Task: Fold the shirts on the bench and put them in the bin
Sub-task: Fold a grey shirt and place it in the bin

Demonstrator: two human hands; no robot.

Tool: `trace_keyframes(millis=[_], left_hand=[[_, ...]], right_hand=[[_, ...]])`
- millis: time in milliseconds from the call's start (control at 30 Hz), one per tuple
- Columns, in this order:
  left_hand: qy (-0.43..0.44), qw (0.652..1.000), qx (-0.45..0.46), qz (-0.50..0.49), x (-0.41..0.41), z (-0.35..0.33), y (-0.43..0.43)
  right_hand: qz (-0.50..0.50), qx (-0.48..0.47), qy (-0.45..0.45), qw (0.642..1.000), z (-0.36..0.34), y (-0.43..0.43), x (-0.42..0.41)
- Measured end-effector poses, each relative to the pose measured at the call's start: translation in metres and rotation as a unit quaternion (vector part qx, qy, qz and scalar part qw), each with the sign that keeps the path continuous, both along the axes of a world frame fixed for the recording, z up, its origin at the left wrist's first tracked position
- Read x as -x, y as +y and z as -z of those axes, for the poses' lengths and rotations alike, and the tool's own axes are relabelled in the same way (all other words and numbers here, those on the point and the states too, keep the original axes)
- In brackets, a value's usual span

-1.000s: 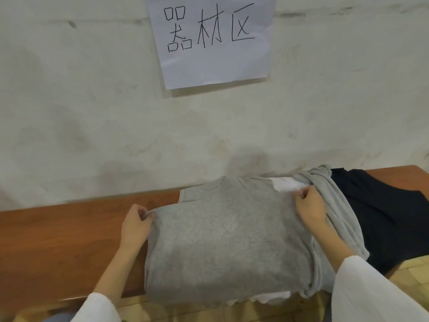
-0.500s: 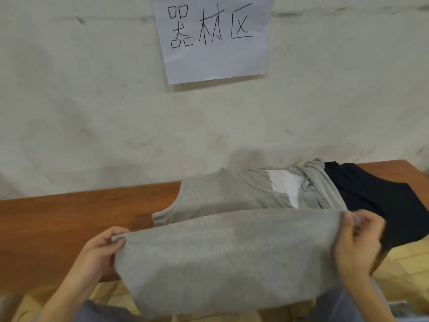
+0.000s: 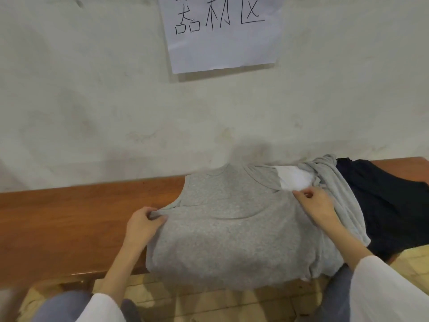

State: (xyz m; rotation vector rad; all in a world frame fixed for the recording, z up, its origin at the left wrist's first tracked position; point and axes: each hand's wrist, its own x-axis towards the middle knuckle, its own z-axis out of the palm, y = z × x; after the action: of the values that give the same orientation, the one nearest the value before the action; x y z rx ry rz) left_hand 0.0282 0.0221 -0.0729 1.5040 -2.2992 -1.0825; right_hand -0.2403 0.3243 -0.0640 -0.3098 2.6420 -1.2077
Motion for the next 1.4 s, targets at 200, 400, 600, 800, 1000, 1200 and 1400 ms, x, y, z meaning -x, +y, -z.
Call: trace_keyframes(millis=[200, 400, 600, 800, 1000, 1200, 1400], left_hand=[[0.033, 0.989, -0.131, -0.068, 0.015, -0.008, -0.014], [0.037, 0.988, -0.110, -0.103, 0.006, -0.007, -0.025], [-0.067, 0.996, 0.020, -0.054, -0.002, 0.006, -0.005], [-0.149, 0.967, 0.205, -0.011, -0.011, 0.024, 0.004], [-0.100, 0.946, 0.305, 0.045, 0.004, 0.023, -0.003], [-0.253, 0.907, 0.283, 0.183, 0.113, -0.001, -0.030], [-0.296, 0.895, -0.056, 0.328, 0.195, -0.004, -0.052]], right_hand=[[0.027, 0.007, 0.048, 0.998, 0.003, -0.001, 0.002], [-0.044, -0.100, -0.016, 0.994, -0.011, -0.010, 0.005], [-0.016, -0.062, 0.061, 0.996, -0.002, -0.010, -0.005], [0.005, -0.132, 0.089, 0.987, 0.010, -0.002, -0.002], [-0.070, -0.153, 0.161, 0.972, 0.000, -0.033, 0.025], [-0.248, -0.222, 0.171, 0.927, -0.017, -0.137, 0.052], [-0.323, -0.327, 0.028, 0.888, 0.001, -0.201, 0.082]])
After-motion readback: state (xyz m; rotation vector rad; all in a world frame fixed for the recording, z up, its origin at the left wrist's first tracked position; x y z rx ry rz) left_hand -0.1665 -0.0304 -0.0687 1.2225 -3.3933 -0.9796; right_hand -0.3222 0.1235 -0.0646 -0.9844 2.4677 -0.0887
